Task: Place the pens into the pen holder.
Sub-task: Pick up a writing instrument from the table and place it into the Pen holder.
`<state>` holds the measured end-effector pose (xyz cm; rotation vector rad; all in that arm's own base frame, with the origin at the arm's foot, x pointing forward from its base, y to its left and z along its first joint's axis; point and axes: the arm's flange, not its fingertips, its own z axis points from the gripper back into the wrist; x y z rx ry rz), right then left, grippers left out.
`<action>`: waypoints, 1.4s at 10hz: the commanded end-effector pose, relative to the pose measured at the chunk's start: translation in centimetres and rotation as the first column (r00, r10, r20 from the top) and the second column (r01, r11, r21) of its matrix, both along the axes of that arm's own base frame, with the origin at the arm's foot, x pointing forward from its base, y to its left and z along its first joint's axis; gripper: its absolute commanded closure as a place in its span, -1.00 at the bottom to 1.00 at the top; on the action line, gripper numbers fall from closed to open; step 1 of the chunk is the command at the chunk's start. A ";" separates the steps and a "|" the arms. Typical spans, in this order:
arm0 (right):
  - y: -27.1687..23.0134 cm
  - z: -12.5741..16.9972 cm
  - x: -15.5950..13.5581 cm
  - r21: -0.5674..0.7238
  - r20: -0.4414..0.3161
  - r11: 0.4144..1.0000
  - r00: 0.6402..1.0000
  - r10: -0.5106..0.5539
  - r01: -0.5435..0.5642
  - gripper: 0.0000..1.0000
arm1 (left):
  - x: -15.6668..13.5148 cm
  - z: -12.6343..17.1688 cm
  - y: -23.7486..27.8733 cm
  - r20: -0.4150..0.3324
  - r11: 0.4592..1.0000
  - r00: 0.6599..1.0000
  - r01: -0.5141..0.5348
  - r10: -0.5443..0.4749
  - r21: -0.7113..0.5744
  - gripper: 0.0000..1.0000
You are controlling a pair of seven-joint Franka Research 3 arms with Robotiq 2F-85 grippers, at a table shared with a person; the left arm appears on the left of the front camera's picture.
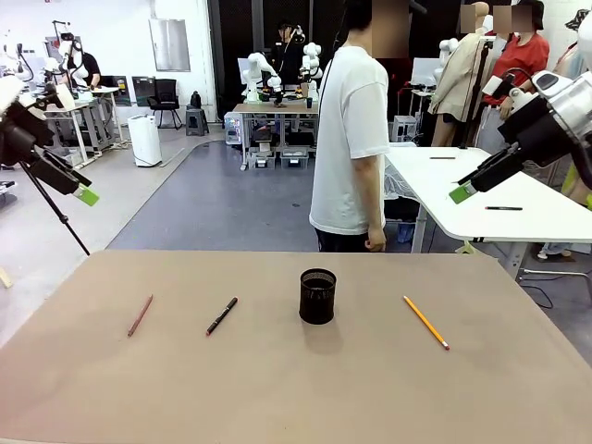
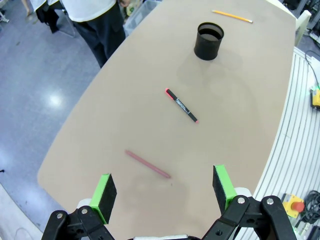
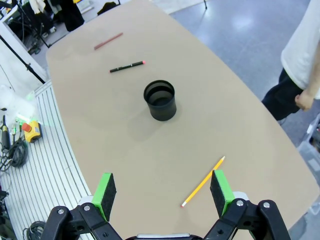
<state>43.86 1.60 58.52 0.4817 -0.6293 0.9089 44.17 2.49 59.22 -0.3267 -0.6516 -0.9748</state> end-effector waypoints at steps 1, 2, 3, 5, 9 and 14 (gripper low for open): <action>0.0 0.0 0.0 0.007 0.001 1.000 1.000 0.005 -0.005 -1.00 | 0.0 0.0 0.1 0.000 1.000 1.000 0.000 0.000 -0.002 -1.00; 0.0 0.0 0.0 0.007 0.001 1.000 1.000 0.005 -0.005 -1.00 | 0.0 0.0 0.0 0.000 1.000 1.000 0.000 0.000 0.000 -1.00; 0.0 0.0 0.0 0.007 0.001 1.000 1.000 0.005 -0.005 -1.00 | 0.0 0.4 -1.4 -0.071 0.998 0.997 -0.018 0.022 0.059 -1.00; 0.0 0.0 0.0 0.007 0.001 1.000 1.000 0.005 -0.005 -1.00 | 0.7 0.5 -6.7 -0.195 0.960 0.950 -0.211 0.246 0.185 -1.00; 0.0 0.0 0.0 0.007 0.001 1.000 1.000 0.005 -0.005 -1.00 | 3.6 -2.8 -15.0 -0.247 0.887 0.869 -0.351 0.428 0.301 -1.00; 0.0 0.0 0.0 0.007 0.001 1.000 1.000 0.005 -0.005 -1.00 | 4.6 -6.8 -18.9 -0.208 0.852 0.853 -0.393 0.478 0.347 -1.00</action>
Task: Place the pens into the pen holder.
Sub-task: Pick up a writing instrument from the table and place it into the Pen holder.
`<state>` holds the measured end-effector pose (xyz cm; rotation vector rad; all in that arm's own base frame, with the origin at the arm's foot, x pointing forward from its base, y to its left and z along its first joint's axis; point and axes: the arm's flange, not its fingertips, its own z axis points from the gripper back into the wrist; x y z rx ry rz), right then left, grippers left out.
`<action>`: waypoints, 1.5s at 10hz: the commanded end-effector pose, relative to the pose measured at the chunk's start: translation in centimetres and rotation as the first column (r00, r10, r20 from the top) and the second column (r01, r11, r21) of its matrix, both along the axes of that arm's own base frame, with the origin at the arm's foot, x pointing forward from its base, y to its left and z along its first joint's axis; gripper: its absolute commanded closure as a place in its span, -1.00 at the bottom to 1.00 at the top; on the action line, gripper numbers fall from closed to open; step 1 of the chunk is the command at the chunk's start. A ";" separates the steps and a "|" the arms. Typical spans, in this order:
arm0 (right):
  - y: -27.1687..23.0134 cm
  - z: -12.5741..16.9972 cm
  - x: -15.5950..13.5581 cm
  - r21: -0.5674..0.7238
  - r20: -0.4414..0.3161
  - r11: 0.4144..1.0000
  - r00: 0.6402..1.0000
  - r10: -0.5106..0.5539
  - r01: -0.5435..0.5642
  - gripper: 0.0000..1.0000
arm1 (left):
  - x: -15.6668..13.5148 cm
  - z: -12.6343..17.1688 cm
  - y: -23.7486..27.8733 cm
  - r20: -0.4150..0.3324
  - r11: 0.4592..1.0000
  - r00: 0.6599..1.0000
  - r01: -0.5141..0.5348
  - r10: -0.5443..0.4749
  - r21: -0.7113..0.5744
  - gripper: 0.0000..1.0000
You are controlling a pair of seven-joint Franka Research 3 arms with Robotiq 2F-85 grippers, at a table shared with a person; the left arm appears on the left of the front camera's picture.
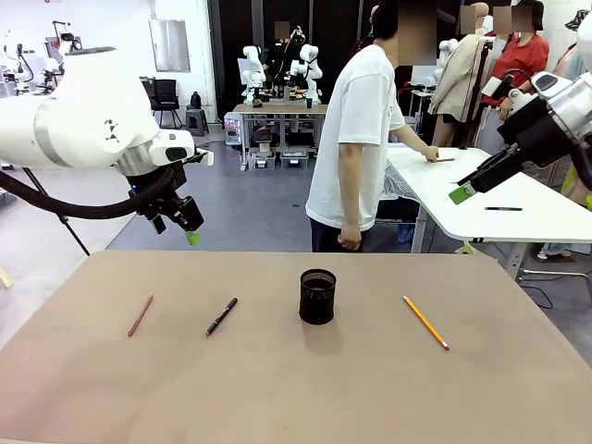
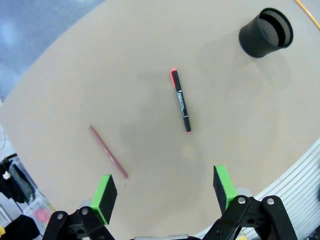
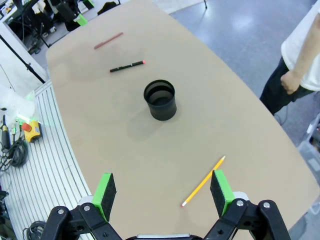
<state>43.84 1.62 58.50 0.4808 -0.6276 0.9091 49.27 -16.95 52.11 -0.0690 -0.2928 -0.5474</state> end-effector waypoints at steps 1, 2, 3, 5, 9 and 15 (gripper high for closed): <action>0.0 0.1 0.0 0.009 0.003 1.000 1.000 0.005 -0.005 -1.00 | -0.5 0.3 0.5 -0.002 1.000 1.000 -0.001 0.001 0.027 -1.00; 0.0 0.1 0.0 0.009 0.003 1.000 1.000 0.005 -0.005 -1.00 | -0.5 0.3 0.5 -0.002 1.000 1.000 -0.001 0.001 0.027 -1.00; 0.0 0.1 0.0 0.009 0.003 1.000 1.000 0.005 -0.005 -1.00 | 0.0 0.0 0.0 -0.001 1.000 1.000 0.002 -0.002 0.006 -1.00; 0.0 0.1 0.0 0.009 0.003 1.000 1.000 0.005 -0.005 -1.00 | 1.7 -1.9 -1.6 -0.044 0.913 0.935 -0.331 0.351 0.241 -1.00; 0.0 0.1 0.0 0.009 0.003 1.000 1.000 0.005 -0.005 -1.00 | 4.3 -9.9 -7.7 -0.117 0.914 0.921 -0.342 0.372 0.216 -1.00; 0.0 0.1 0.0 0.009 0.003 1.000 1.000 0.005 -0.005 -1.00 | 4.1 -14.7 -11.3 -0.155 0.977 0.969 -0.175 0.193 0.124 -1.00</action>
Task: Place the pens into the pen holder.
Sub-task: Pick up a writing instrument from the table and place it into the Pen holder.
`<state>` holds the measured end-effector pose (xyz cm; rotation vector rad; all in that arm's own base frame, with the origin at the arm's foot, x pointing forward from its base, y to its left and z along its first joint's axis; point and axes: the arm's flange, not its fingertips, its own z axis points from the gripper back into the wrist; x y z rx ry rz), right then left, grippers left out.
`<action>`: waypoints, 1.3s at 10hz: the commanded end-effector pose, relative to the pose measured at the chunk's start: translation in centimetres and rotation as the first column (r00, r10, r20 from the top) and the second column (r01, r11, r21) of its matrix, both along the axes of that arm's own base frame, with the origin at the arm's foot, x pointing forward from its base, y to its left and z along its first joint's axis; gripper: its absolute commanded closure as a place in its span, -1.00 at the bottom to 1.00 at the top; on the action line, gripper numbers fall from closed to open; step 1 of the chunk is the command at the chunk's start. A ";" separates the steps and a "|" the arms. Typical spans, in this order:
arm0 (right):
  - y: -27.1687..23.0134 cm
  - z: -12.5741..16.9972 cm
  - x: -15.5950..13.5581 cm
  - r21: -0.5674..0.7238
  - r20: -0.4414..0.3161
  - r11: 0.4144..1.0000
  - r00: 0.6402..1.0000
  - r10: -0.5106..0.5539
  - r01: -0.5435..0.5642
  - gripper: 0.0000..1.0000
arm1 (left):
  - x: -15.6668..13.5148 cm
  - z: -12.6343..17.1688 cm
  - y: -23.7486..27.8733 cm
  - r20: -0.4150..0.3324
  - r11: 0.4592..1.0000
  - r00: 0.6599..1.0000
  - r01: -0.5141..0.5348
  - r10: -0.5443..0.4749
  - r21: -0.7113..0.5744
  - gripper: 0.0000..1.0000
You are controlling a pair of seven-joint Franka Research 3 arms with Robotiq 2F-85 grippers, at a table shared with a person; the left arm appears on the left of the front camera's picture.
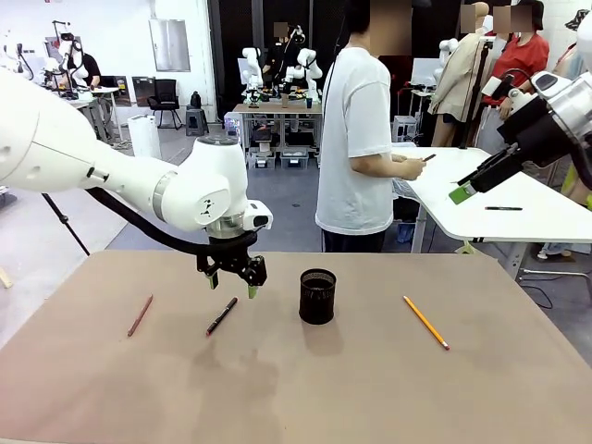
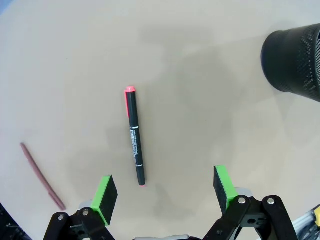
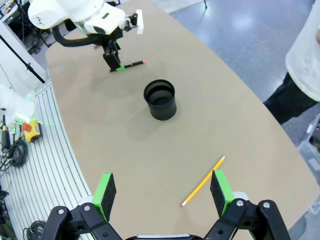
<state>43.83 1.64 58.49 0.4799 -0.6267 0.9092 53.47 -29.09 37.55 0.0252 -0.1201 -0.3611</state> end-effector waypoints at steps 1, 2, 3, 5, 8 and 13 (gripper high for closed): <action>0.0 0.1 0.0 0.010 0.003 1.000 1.000 0.005 -0.005 -1.00 | -0.5 0.6 1.5 0.001 1.000 1.000 -0.011 0.011 0.023 -1.00; 0.0 0.1 0.0 0.010 0.003 1.000 1.000 0.005 -0.005 -1.00 | 0.0 0.0 0.0 0.000 1.000 1.000 0.000 0.000 0.000 -1.00; 0.0 0.1 0.0 0.010 0.003 1.000 1.000 0.005 -0.005 -1.00 | 0.0 0.0 0.0 0.000 1.000 1.000 0.000 0.000 0.000 -1.00; 0.0 0.1 0.0 0.010 0.003 1.000 1.000 0.005 -0.005 -1.00 | 0.0 0.0 0.0 0.000 1.000 1.000 0.000 0.000 0.000 -1.00; 0.0 0.1 0.0 0.010 0.003 1.000 1.000 0.005 -0.005 -1.00 | 1.8 -1.8 0.7 -0.072 0.999 0.997 0.037 -0.040 -0.039 -1.00; 0.0 0.1 0.0 0.010 0.003 1.000 1.000 0.005 -0.005 -1.00 | 4.5 -3.4 2.0 -0.068 0.997 0.996 0.051 -0.055 -0.055 -1.00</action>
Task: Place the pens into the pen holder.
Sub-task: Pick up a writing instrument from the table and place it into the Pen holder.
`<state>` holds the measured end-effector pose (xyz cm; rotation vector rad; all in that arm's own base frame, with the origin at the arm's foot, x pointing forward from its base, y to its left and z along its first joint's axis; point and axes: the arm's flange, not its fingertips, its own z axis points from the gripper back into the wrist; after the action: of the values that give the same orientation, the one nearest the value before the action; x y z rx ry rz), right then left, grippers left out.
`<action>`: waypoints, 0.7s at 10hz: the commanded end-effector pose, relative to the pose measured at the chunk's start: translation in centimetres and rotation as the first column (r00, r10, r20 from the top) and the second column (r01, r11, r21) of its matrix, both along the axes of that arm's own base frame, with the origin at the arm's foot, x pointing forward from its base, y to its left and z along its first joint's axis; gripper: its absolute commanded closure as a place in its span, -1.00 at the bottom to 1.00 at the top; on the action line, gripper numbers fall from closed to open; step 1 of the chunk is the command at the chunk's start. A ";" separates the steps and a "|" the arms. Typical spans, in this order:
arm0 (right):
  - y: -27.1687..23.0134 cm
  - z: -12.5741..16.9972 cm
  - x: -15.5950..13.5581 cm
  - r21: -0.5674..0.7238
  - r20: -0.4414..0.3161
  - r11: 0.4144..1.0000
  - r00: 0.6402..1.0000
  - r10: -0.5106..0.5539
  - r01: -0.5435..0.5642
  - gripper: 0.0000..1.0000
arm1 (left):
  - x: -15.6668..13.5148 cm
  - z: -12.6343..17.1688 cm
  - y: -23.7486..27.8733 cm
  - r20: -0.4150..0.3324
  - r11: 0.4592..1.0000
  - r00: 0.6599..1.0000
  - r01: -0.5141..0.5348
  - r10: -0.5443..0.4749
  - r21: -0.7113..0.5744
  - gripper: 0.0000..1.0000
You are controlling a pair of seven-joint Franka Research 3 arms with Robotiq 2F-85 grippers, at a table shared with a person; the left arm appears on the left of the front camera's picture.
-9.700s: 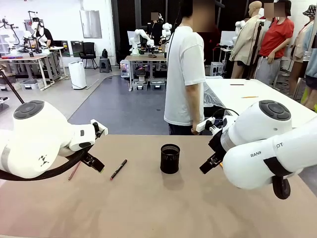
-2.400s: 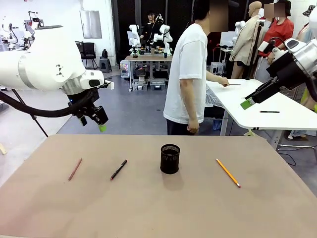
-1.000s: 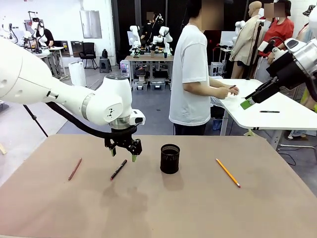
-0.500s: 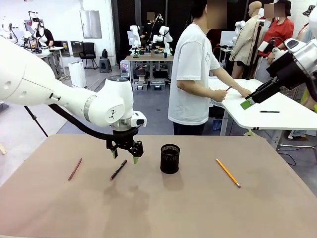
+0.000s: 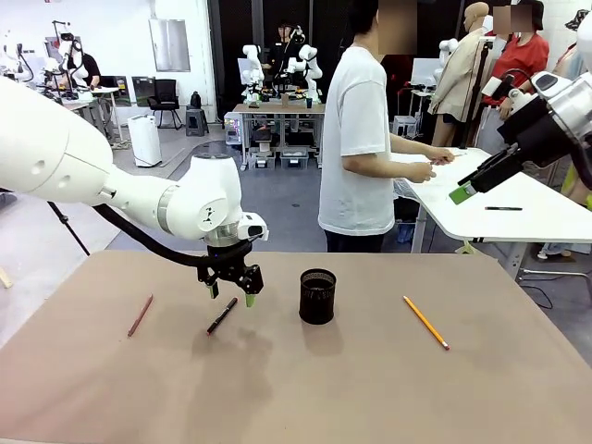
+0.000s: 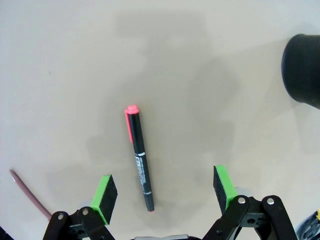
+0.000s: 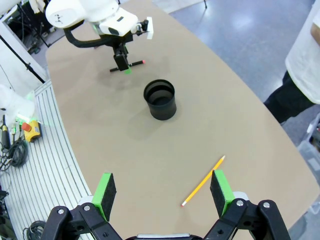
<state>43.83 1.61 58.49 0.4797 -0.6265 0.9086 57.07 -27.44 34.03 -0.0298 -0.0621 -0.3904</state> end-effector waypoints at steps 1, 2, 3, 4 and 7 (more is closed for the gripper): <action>0.0 0.1 0.0 0.010 0.003 1.000 1.000 0.005 -0.005 -1.00 | 1.5 -0.1 0.6 -0.008 0.999 0.999 0.039 -0.039 -0.015 -1.00; 0.0 0.1 0.0 0.010 0.003 1.000 1.000 0.005 -0.005 -1.00 | 2.0 -0.6 0.5 -0.020 0.999 0.999 0.031 -0.032 -0.011 -1.00; 0.0 0.1 0.0 0.010 0.003 1.000 1.000 0.005 -0.005 -1.00 | 2.7 -1.0 0.7 -0.023 0.999 0.998 0.053 -0.053 -0.013 -1.00; 0.0 0.1 0.0 0.010 0.003 1.000 1.000 0.005 -0.005 -1.00 | 3.0 -1.3 0.7 -0.037 0.998 0.998 0.055 -0.055 -0.014 -1.00; 0.0 0.1 0.0 0.010 0.003 1.000 1.000 0.005 -0.005 -1.00 | 3.8 -2.6 0.4 -0.047 0.998 0.998 0.053 -0.053 0.018 -1.00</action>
<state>43.83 1.61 58.49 0.4797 -0.6265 0.9086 60.13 -27.08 31.24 -0.0332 -0.0241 -0.4334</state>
